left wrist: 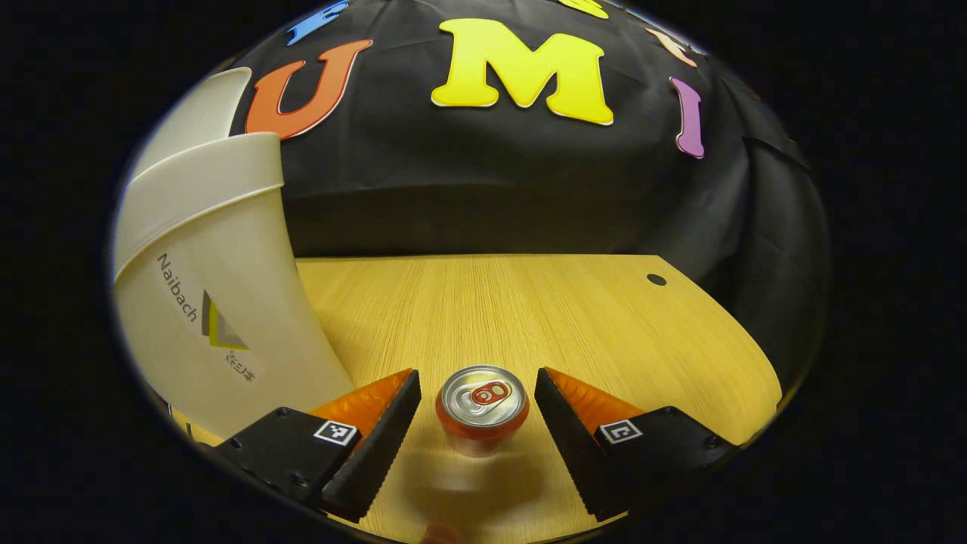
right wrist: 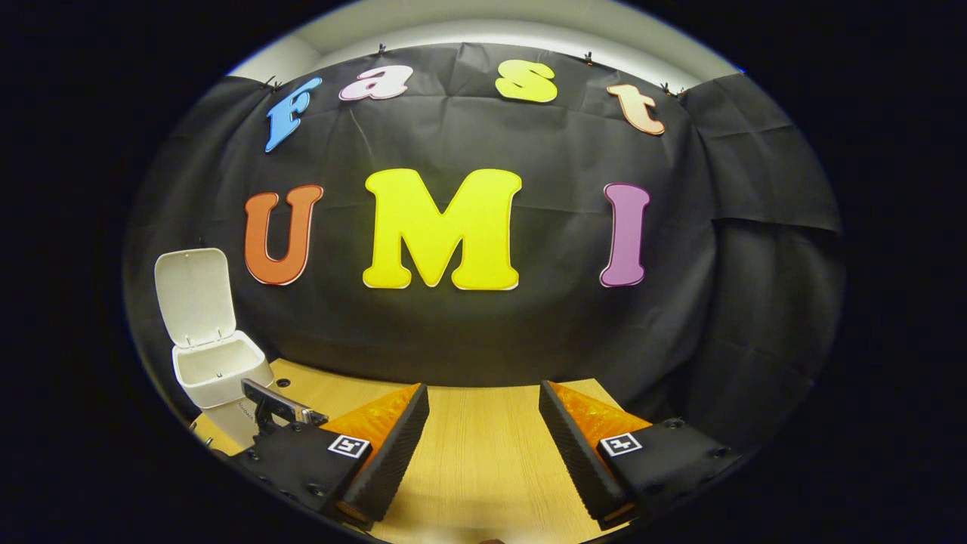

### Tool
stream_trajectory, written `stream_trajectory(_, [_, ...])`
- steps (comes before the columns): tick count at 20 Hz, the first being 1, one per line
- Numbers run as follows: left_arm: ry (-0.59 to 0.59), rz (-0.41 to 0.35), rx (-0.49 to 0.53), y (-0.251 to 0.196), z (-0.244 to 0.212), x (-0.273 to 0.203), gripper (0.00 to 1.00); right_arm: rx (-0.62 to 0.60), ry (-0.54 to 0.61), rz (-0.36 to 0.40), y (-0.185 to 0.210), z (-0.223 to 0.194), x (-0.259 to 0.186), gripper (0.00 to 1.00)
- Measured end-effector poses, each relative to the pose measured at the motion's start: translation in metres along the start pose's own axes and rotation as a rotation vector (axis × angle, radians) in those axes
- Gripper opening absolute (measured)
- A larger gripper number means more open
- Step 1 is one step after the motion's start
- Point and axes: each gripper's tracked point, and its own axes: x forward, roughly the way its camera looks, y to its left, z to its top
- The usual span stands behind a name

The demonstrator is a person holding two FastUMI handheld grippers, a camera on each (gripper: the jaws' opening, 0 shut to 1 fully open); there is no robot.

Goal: Press the lid of the desktop garbage bin to open it, pick up the crumpled paper on the desktop and throw it into the bin, then pick up the pop can on the desktop and drop it into the bin, and finally close the garbage bin lid.

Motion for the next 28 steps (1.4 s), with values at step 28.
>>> stream_trajectory(28, [-0.153, 0.026, 0.044, 0.012, 0.056, -0.046, 0.82, 0.036, -0.023, 0.03, 0.009, 0.015, -0.035, 0.94])
